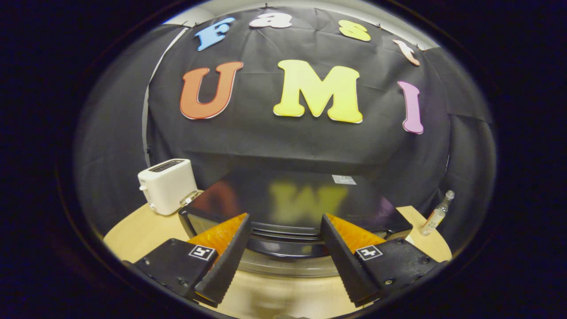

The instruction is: Open the toaster oven, put the food inside, and close the toaster oven door.

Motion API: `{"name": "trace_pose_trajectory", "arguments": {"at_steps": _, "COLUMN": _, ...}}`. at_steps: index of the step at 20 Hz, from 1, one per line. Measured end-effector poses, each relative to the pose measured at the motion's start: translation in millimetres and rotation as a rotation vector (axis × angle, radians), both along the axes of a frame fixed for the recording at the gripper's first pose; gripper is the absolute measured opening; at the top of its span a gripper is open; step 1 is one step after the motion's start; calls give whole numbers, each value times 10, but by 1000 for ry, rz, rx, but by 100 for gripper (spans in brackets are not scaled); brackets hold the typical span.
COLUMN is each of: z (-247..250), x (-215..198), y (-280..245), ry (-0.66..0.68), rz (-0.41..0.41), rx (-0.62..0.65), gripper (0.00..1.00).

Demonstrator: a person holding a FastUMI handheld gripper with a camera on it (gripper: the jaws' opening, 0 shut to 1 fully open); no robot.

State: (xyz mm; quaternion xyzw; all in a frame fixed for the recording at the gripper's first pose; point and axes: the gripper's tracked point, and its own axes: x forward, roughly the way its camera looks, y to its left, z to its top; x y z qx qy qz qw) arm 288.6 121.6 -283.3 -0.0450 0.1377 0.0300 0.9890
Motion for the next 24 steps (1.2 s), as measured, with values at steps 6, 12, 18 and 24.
{"name": "trace_pose_trajectory", "arguments": {"at_steps": 6, "z": -57, "x": -276, "y": 18, "ry": 50, "rz": 6, "rx": 39, "gripper": 100}}
{"name": "trace_pose_trajectory", "arguments": {"at_steps": 12, "z": -175, "x": -642, "y": 10, "ry": 99, "rz": 19, "rx": 43, "gripper": 100}}
{"name": "trace_pose_trajectory", "arguments": {"at_steps": 18, "z": -355, "x": -990, "y": 13, "ry": 173, "rz": 20, "rx": 32, "gripper": 100}}
{"name": "trace_pose_trajectory", "arguments": {"at_steps": 24, "z": -707, "x": -1288, "y": -19, "ry": 269, "rz": 16, "rx": 9, "gripper": 100}}
